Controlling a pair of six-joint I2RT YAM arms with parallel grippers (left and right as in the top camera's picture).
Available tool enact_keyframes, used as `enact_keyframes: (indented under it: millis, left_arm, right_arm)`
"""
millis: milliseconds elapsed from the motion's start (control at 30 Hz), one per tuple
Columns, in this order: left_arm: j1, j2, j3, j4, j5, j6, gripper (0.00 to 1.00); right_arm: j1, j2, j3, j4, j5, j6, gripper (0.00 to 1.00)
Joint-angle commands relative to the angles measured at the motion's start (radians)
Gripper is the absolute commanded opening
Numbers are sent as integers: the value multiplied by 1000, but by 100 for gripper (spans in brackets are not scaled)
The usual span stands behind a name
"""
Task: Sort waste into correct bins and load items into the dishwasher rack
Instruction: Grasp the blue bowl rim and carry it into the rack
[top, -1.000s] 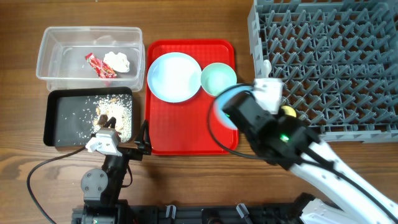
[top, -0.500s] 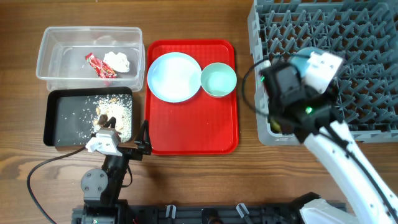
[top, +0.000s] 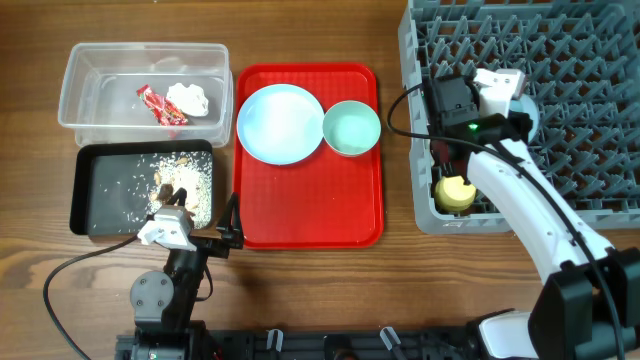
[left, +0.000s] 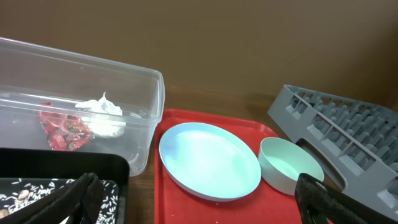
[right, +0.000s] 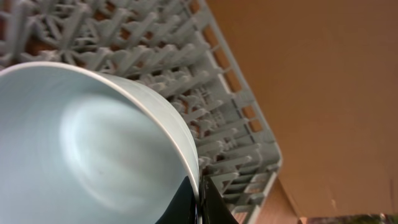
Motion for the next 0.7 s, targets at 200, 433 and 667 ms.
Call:
enact_keyframes:
  millis: [200,433,667]
  left_arm:
    - [8,-11,-9,3,8,20,100]
    - [8,-11,-9,3,9,20,100]
    - [8,-11,-9,3,9,20,100]
  right_arm:
    - [82,64,7,74,-94,-152,5]
    - [114,74,7,36,-86,-159,5]
    - [95,72,8,129,137,-262,4]
